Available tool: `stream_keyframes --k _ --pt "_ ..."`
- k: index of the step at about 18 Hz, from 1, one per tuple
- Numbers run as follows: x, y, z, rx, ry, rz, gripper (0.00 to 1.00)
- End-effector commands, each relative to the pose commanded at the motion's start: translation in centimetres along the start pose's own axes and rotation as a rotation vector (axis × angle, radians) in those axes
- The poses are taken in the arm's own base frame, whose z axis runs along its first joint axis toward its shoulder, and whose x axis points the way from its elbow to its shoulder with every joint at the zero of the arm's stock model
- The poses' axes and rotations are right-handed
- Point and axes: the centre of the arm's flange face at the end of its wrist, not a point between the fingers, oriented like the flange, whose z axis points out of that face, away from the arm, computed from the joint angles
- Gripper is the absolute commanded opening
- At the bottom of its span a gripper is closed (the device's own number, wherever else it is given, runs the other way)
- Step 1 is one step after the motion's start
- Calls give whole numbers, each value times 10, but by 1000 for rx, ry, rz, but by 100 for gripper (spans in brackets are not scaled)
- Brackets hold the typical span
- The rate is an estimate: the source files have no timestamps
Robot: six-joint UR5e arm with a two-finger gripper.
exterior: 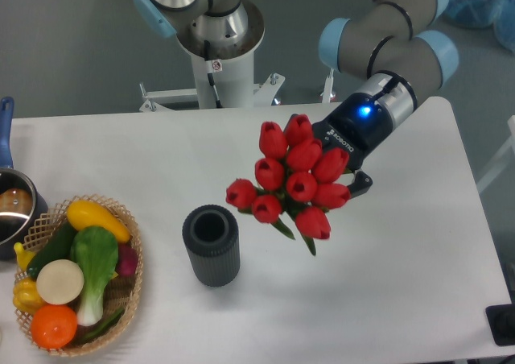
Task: Insert the flowers into the vase
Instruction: 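Lift the red tulip bunch and carry it above the black vase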
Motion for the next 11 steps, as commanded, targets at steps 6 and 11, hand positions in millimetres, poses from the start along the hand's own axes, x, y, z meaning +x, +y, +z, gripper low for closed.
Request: stream_keyframes --k 6,11 --pt "13 -7 0 48 13 8 48" --pt "19 -16 7 80 36 20 47"
